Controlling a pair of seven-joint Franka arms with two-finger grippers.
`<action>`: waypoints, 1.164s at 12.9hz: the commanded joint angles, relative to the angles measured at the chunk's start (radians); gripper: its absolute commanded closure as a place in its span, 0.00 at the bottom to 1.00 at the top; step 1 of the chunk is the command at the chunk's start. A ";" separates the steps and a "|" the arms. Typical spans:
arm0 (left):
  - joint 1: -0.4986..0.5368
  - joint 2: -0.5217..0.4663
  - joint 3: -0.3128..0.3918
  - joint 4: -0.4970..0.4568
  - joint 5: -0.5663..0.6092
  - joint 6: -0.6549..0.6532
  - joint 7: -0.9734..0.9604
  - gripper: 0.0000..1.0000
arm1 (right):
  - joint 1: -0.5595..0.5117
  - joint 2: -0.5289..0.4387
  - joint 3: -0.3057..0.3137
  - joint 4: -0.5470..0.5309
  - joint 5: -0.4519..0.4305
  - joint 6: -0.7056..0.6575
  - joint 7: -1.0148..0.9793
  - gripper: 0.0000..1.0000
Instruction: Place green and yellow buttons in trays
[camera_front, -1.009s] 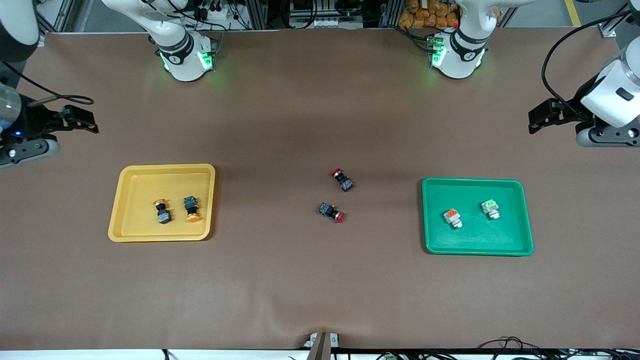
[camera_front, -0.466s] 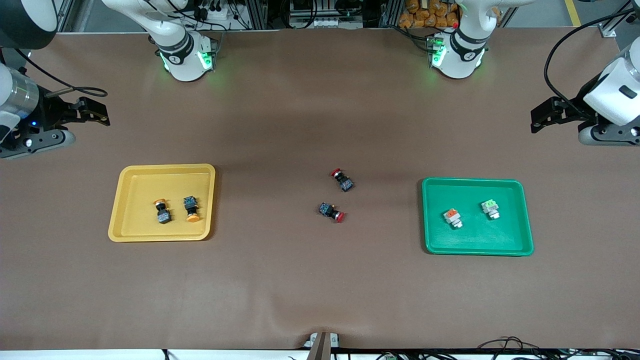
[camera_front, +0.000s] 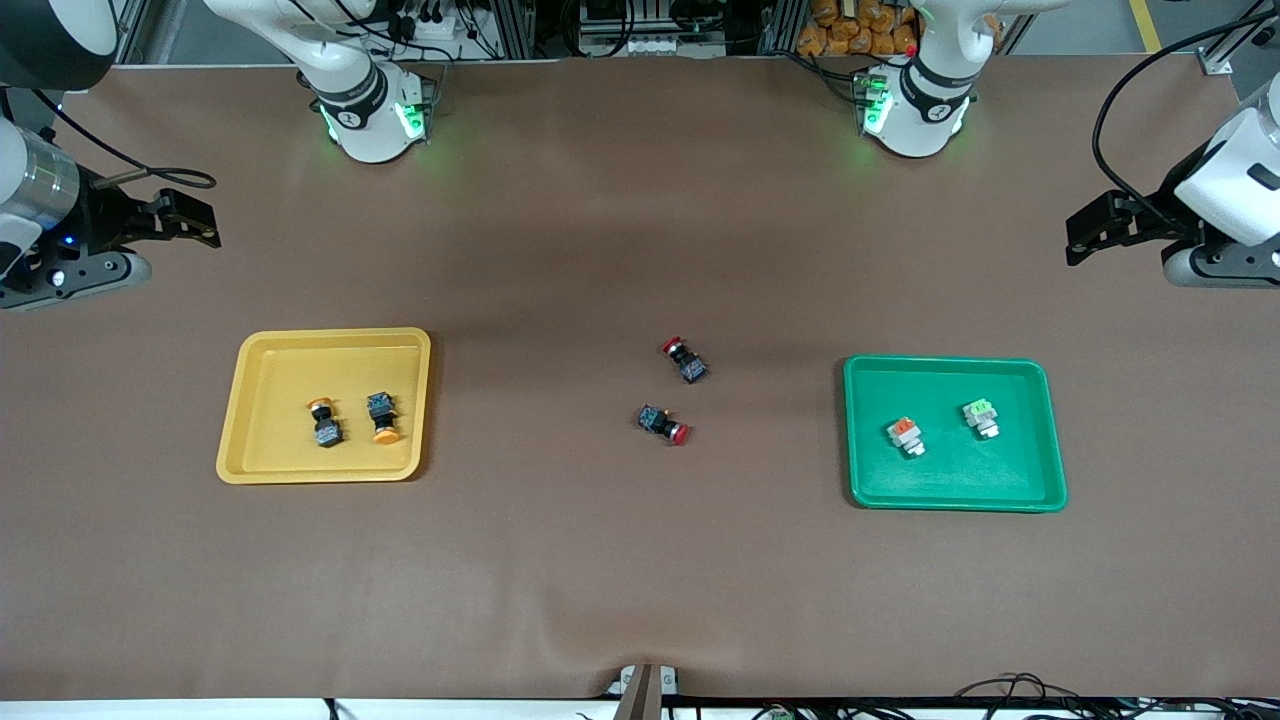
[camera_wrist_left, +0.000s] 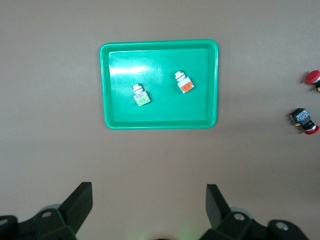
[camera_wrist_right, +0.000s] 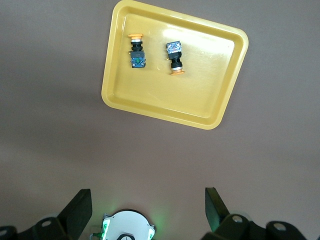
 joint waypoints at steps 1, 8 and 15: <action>0.005 -0.017 0.001 -0.006 -0.009 -0.001 0.018 0.00 | -0.041 -0.028 0.028 -0.026 -0.007 0.015 0.010 0.00; 0.005 -0.017 0.001 -0.005 -0.009 -0.015 0.018 0.00 | -0.039 -0.008 0.040 0.032 -0.014 0.012 0.010 0.00; 0.016 -0.015 0.001 -0.006 -0.009 -0.015 0.020 0.00 | -0.039 0.000 0.048 0.050 -0.016 0.005 0.014 0.00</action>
